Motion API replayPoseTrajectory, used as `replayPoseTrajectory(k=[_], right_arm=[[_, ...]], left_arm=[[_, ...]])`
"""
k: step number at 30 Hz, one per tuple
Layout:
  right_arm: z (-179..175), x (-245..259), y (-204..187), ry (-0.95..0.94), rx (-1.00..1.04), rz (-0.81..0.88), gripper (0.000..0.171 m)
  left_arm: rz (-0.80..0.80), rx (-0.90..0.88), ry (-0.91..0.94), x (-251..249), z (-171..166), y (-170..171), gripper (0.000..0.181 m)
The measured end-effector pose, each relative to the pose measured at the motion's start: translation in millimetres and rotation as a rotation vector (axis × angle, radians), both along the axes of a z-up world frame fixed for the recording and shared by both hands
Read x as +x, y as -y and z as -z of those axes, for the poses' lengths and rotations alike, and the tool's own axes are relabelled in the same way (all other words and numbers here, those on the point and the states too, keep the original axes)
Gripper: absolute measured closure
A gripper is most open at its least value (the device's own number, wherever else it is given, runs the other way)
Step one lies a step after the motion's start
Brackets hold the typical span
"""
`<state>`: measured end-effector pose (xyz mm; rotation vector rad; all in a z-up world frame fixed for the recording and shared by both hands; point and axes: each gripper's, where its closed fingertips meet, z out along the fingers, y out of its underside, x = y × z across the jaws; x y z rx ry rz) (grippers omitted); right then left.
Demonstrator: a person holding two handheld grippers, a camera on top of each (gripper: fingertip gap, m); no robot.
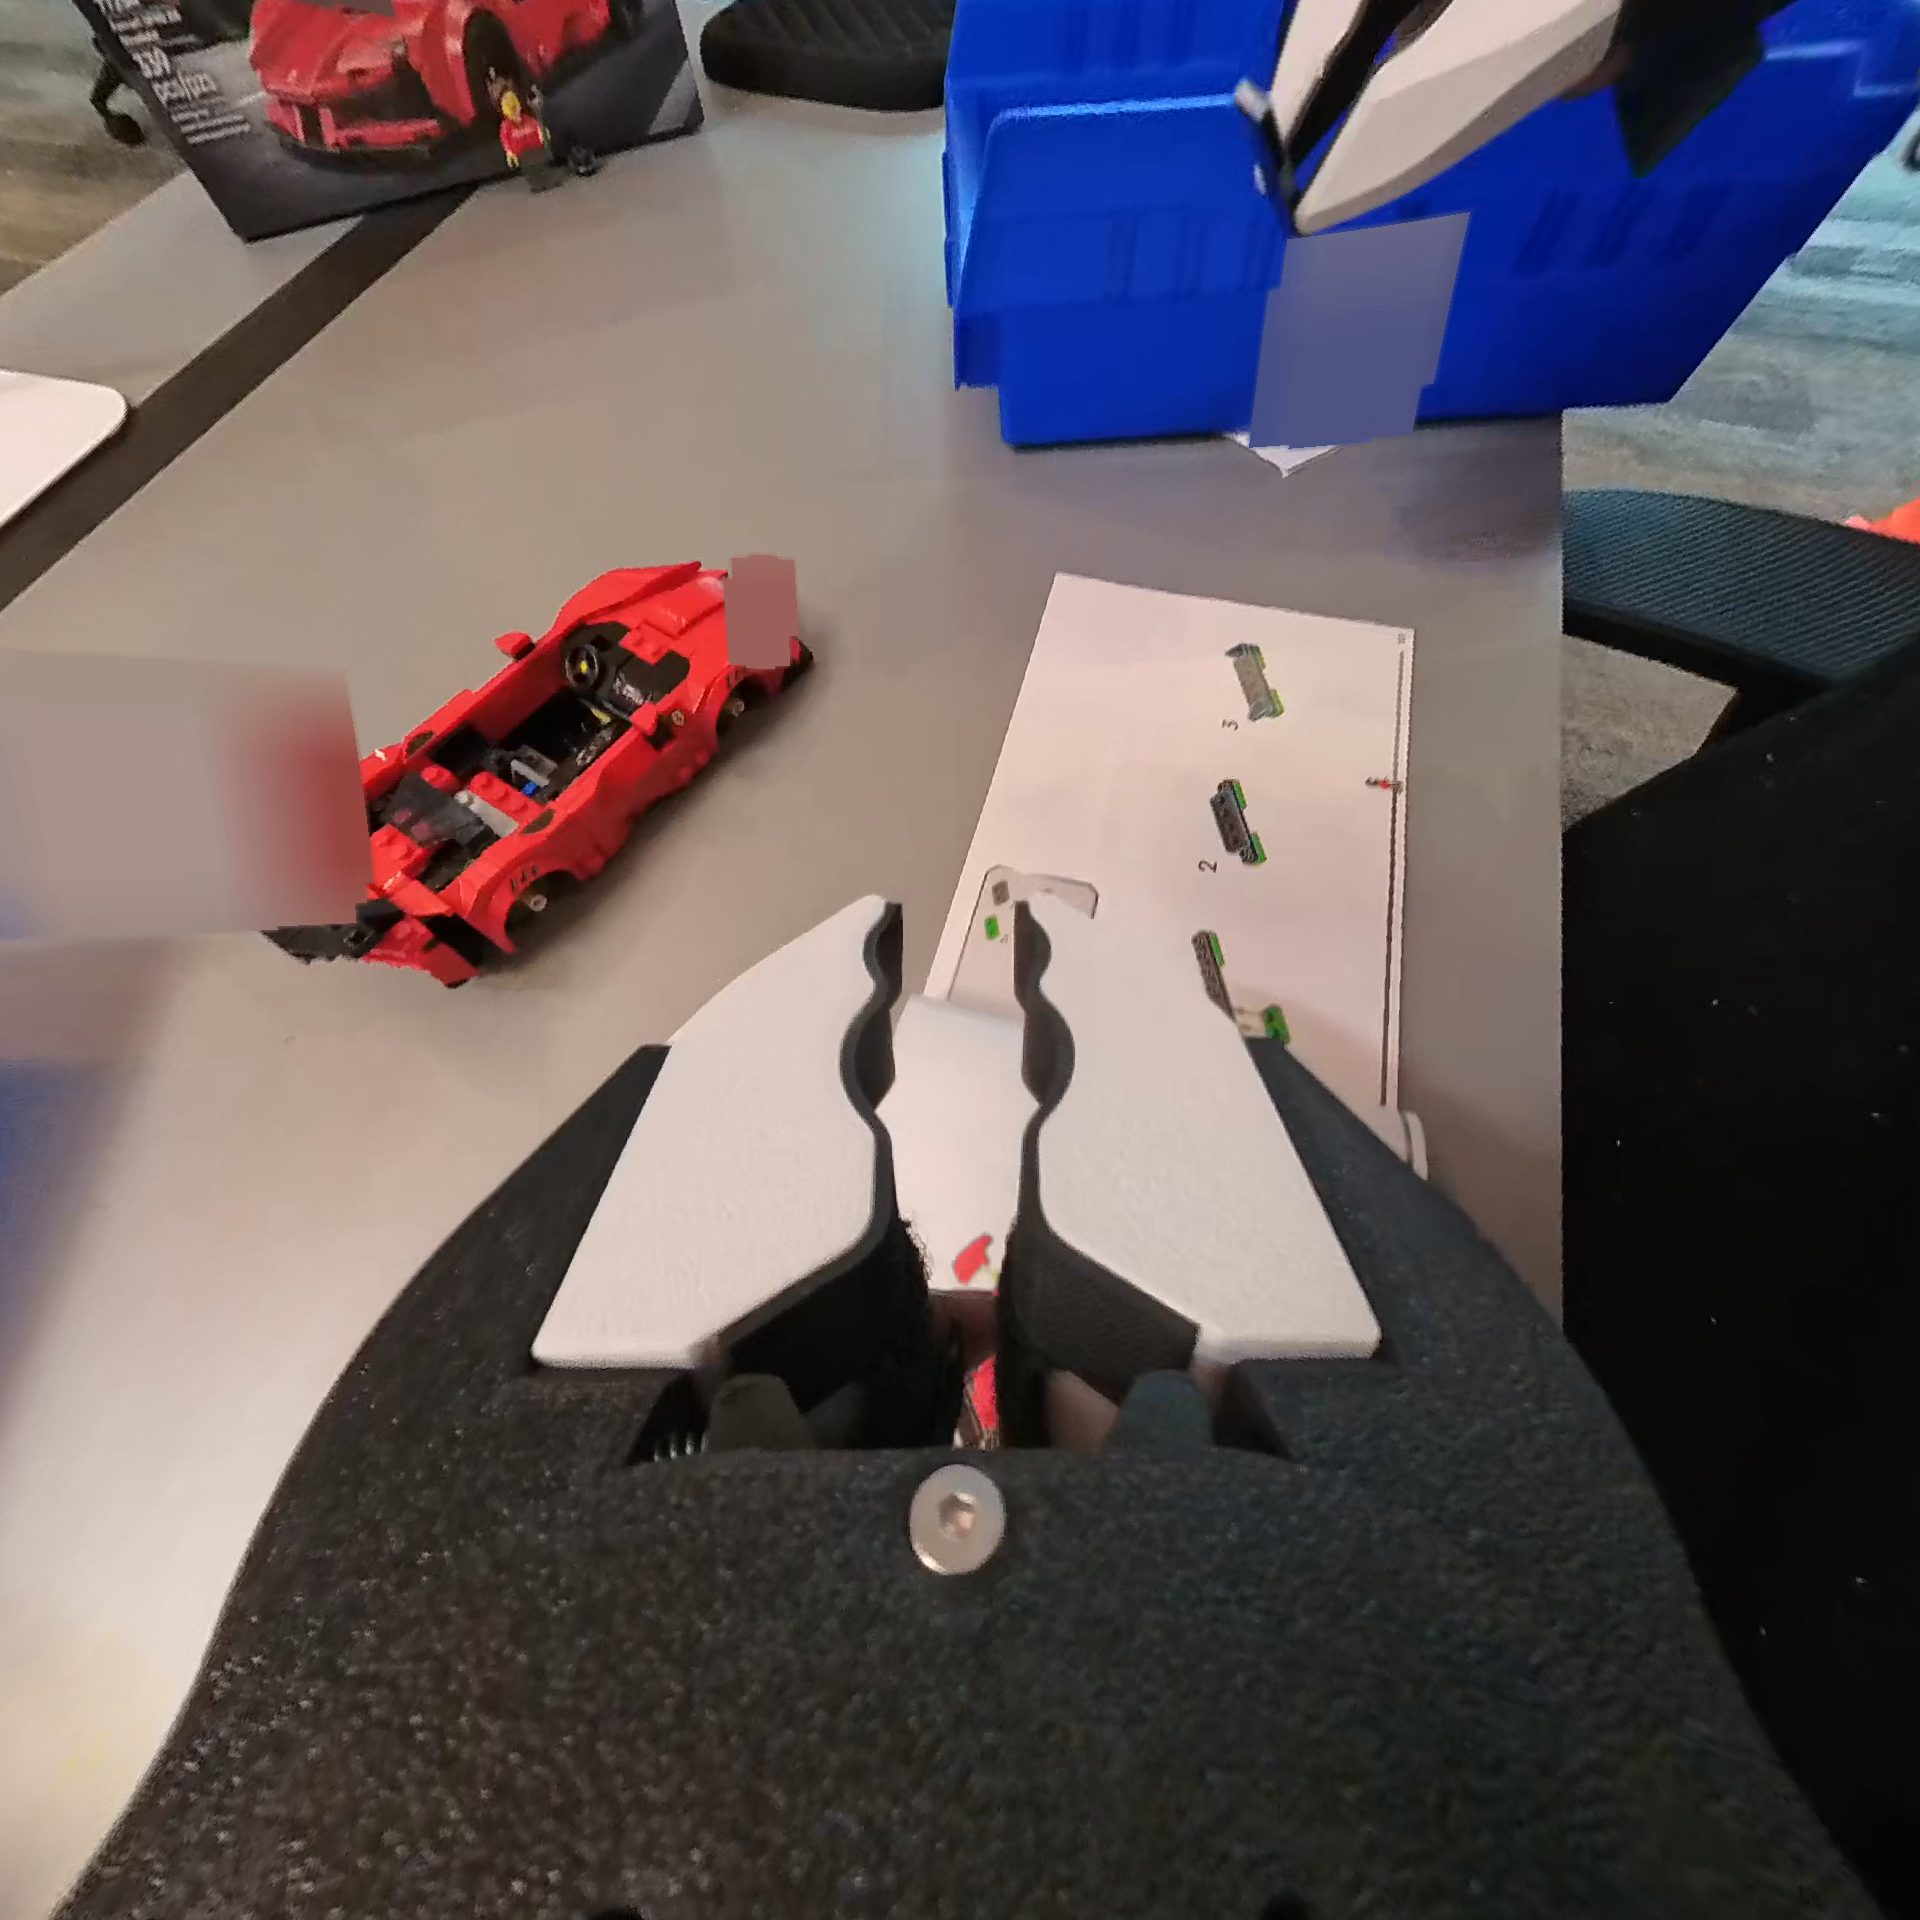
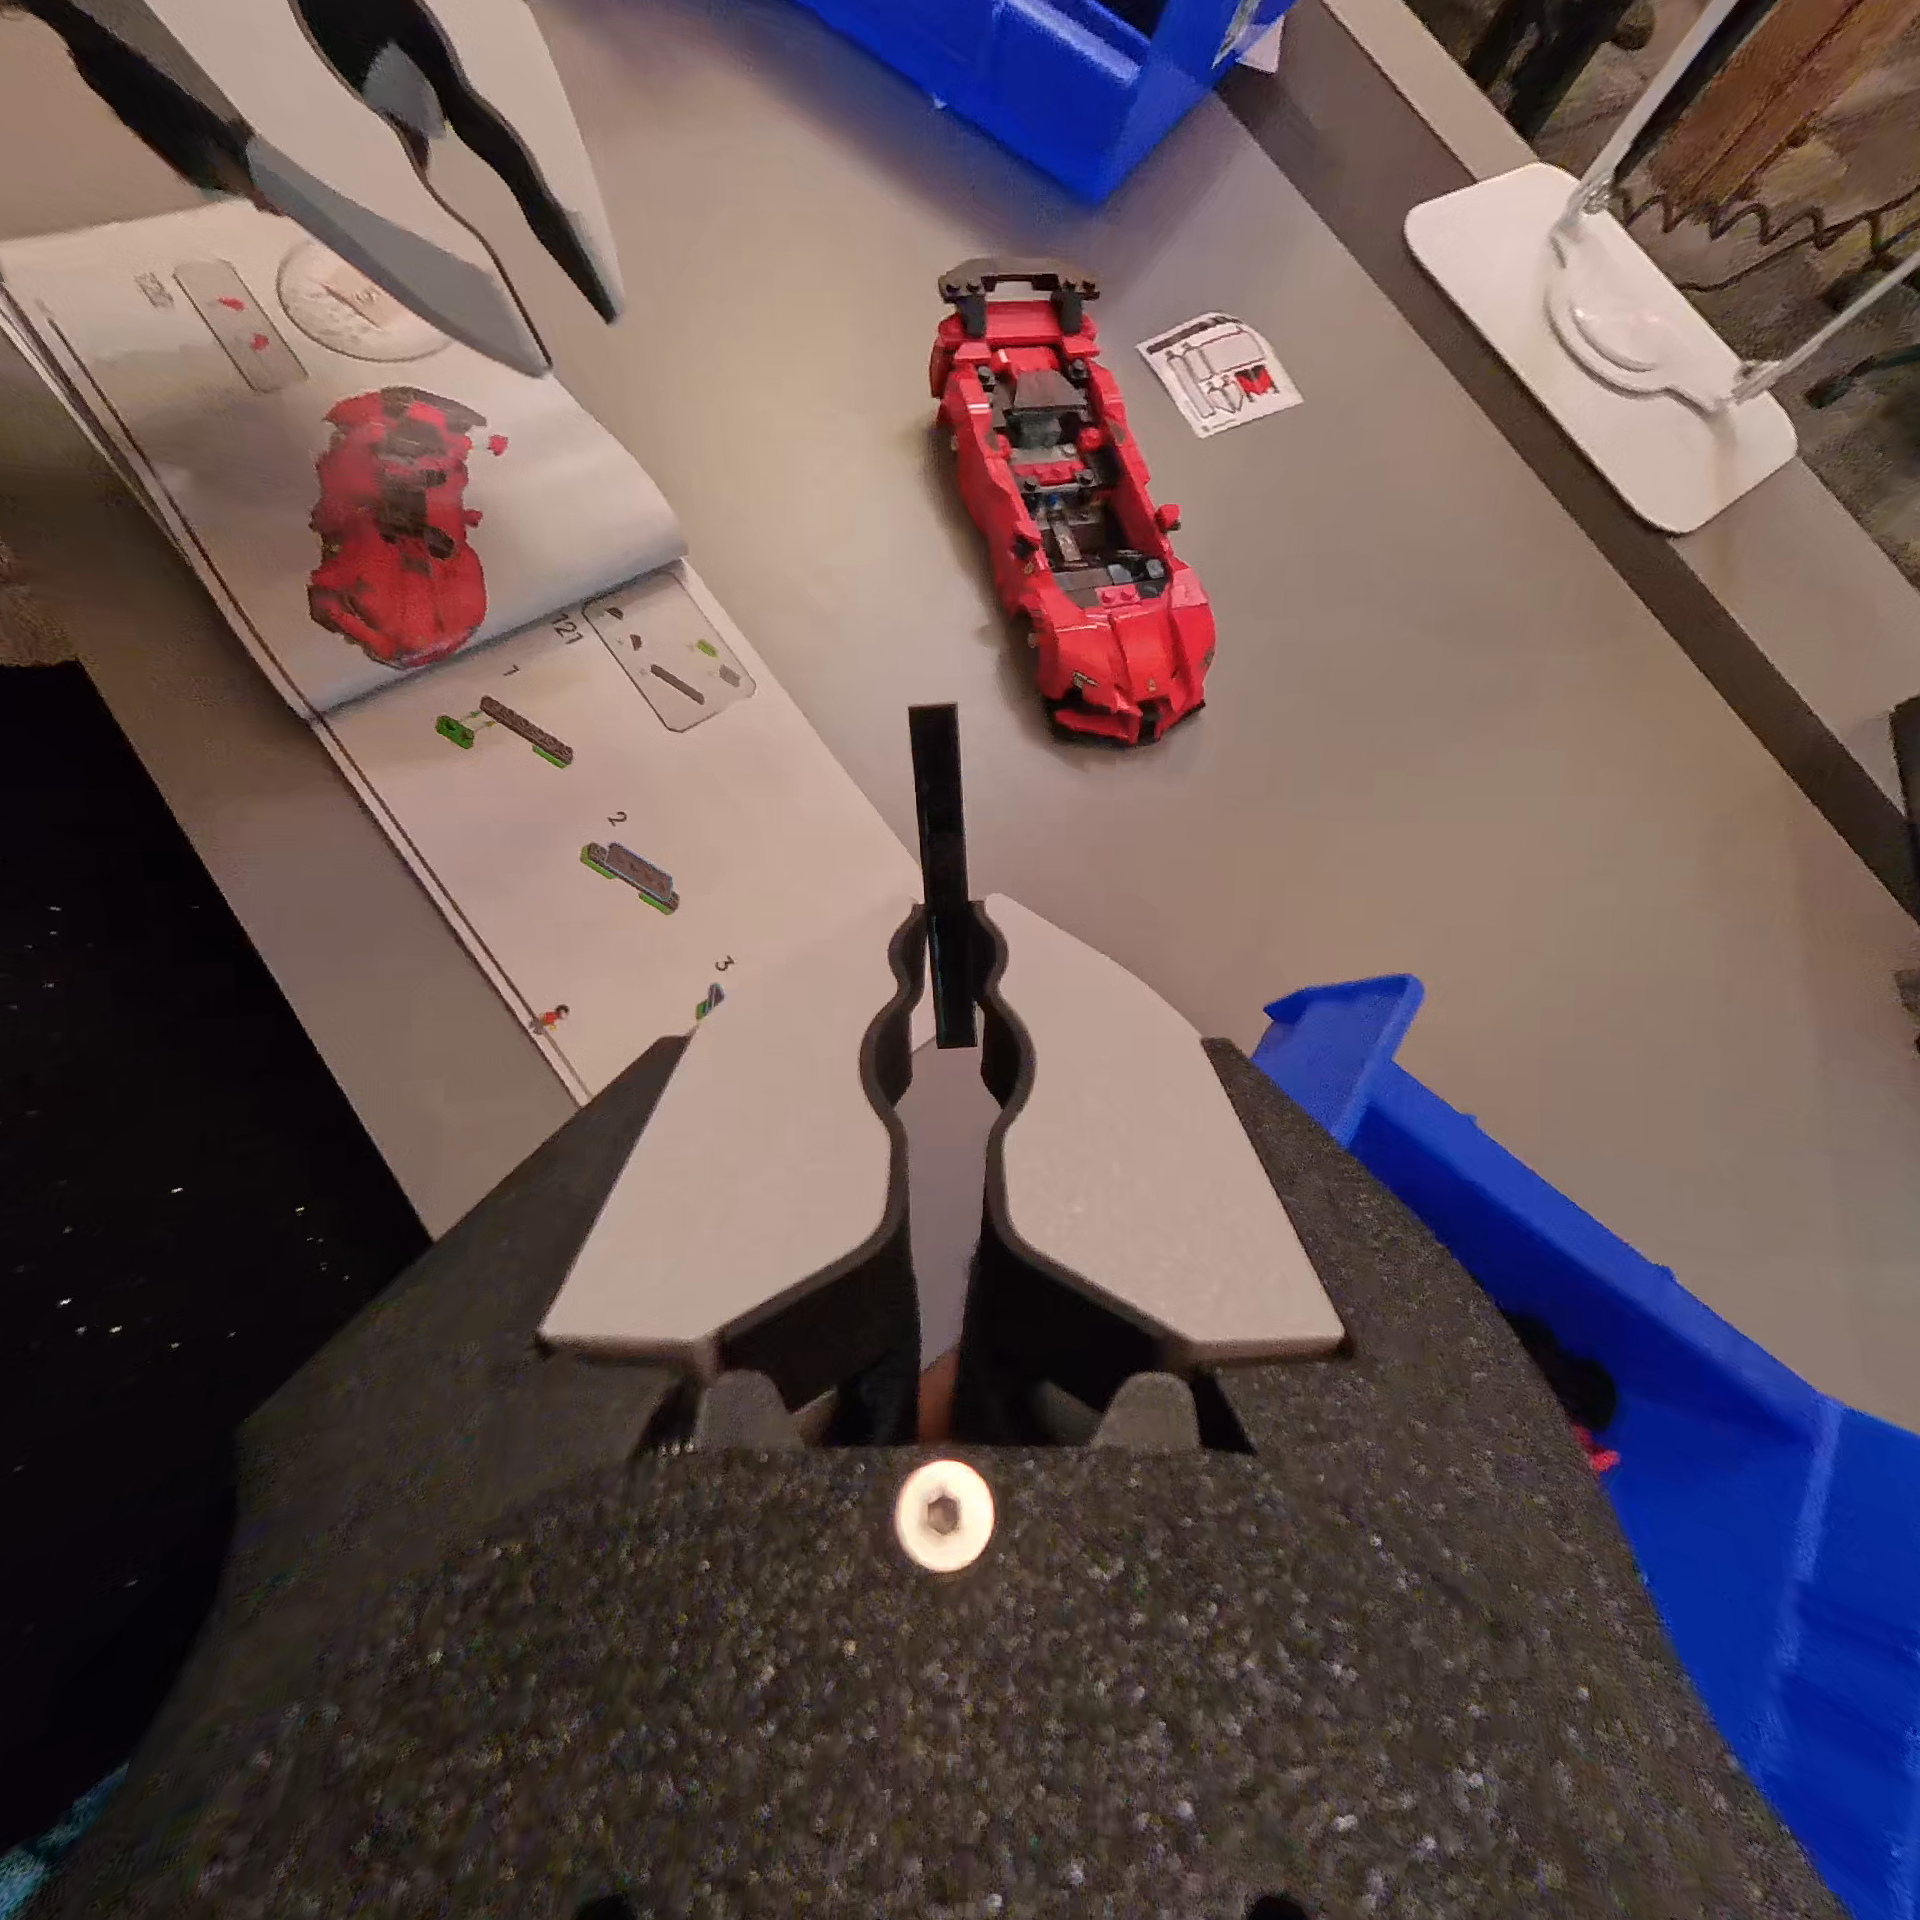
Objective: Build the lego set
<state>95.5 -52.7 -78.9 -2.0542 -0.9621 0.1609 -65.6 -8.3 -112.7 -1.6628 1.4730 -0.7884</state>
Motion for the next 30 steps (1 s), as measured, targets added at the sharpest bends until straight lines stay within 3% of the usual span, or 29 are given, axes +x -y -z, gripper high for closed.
replayPoseTrajectory(k=[14,30], right_arm=[[37,-68,-15,-0.057,-0.076,-0.185,0.163],[53,-102,-20,-0.065,-0.129,-0.252,0.163]], left_arm=[[-0.251,0.032,-0.144,-77,7,-33,0.161],[-0.258,0.039,-0.136,-91,12,-35,0.161]])
